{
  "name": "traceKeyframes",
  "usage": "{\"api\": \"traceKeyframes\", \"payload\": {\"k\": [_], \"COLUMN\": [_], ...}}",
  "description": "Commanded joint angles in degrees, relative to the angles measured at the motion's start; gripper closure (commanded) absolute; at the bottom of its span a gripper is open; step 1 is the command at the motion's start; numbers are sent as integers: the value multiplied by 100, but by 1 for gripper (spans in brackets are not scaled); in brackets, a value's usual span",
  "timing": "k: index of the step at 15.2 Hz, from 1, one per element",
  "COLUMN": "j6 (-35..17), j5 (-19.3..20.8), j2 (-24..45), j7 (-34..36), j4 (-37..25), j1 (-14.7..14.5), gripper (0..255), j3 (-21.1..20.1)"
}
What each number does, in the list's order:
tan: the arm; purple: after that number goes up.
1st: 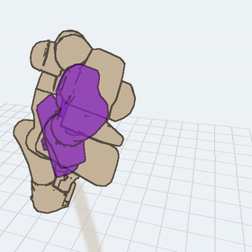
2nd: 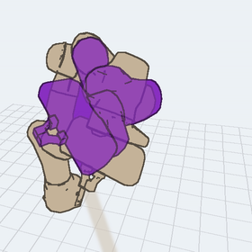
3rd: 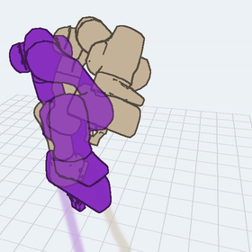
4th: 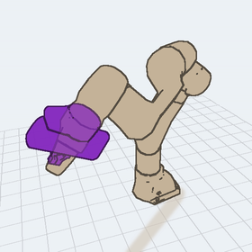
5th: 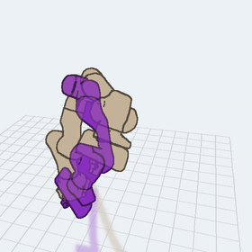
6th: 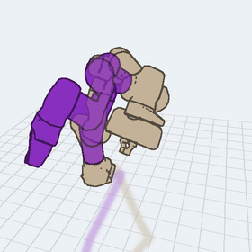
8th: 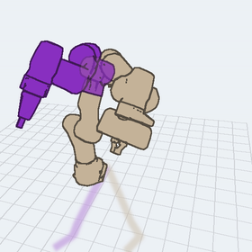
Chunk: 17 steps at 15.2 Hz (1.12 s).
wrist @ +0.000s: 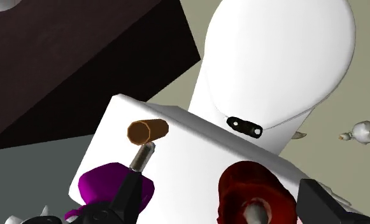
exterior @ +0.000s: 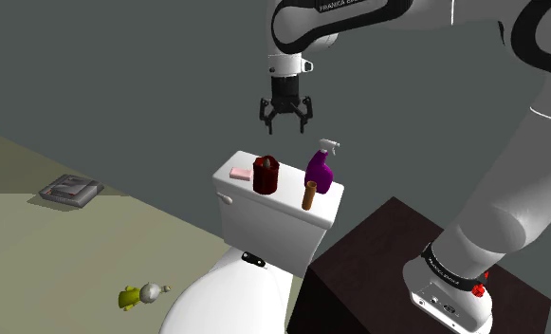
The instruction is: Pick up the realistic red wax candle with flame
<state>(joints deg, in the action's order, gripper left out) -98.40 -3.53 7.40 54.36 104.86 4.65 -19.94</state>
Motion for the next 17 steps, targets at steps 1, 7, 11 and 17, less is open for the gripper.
{"api": "traceKeyframes", "payload": {"k": [1,7,11,17], "j6": [-7,200,416,419], "j5": [70,156,90,20], "j2": [521,2054,3048,3786], "j7": [543,1812,2524,2932], "j4": [-364,-1729,-2738,-3359], "j1": [-59,-247,-332,-359], "gripper": [0,0,0,0], "j3": [25,304,536,693]}}
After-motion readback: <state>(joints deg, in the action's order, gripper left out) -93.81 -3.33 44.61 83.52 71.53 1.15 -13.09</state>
